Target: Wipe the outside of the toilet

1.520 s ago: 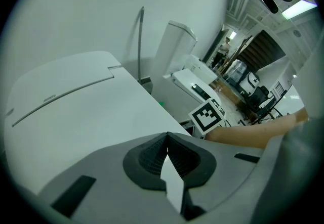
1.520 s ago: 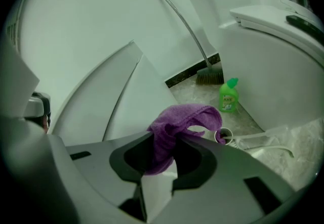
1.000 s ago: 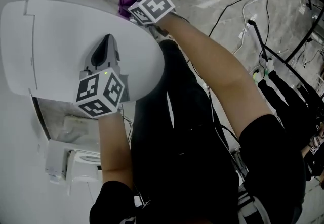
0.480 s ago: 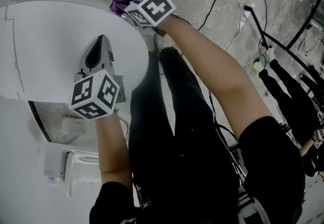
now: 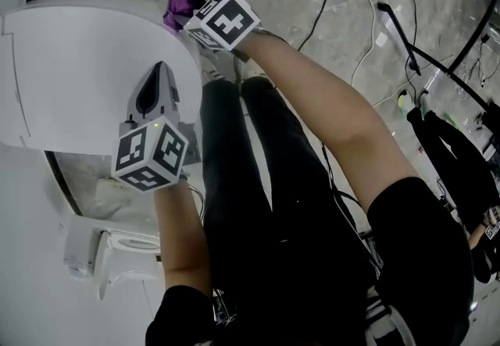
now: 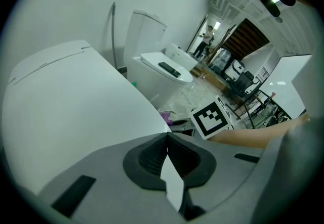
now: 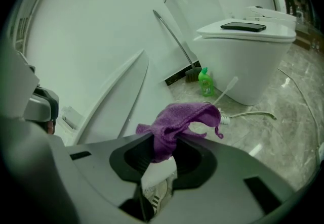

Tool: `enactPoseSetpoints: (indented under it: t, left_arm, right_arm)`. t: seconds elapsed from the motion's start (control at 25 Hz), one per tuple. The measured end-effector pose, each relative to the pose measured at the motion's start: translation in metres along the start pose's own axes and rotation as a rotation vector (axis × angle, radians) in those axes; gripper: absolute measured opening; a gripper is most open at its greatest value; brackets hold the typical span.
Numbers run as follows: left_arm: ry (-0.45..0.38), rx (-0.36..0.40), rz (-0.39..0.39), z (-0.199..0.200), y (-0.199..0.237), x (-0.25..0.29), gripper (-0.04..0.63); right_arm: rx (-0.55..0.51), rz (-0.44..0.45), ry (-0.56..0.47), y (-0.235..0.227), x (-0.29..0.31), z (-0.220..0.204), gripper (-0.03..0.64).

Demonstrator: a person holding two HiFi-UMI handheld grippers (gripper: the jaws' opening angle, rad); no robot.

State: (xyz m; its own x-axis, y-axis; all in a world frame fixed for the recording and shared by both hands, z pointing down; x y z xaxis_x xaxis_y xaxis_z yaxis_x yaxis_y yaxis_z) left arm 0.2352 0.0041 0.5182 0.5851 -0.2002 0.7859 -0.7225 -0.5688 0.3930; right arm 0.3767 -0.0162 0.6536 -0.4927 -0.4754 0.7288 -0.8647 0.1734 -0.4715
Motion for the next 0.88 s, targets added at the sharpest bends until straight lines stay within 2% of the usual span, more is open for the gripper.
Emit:
enactPoseSetpoints:
  t: [0.24,0.52,0.72,0.88]
  left_arm:
    - [0.018,-0.021,0.034,-0.032,-0.022,-0.005,0.009]
    - [0.012,-0.015,0.048,-0.050,-0.046,-0.020,0.009]
    - [0.013,-0.003,0.042,-0.064,-0.059,-0.032,0.009]
    - [0.012,-0.022,0.040,-0.086,-0.061,-0.039,0.009]
  right_arm:
    - [-0.013,-0.004,-0.025,0.007,-0.012,-0.027,0.101]
    - [-0.058,-0.013,-0.013,0.021,-0.029,-0.057,0.100]
    - [-0.149,0.018,0.010,0.041,-0.045,-0.077,0.100]
    - [-0.230,0.041,0.025,0.057,-0.048,-0.096,0.098]
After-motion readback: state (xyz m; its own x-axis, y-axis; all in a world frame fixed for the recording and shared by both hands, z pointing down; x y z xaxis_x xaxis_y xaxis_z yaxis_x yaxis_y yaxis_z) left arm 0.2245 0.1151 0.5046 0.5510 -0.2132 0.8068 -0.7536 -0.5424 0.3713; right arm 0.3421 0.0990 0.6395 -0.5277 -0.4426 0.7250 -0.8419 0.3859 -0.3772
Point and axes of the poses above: the fingertips, and each gripper's own axes: x forward along the fingers, y to its left, z out of its top, the point moved 7 cm from there along -x, backward along the fingers, and after that the axes turned 1 degree about -z, right-handed, at the moved point
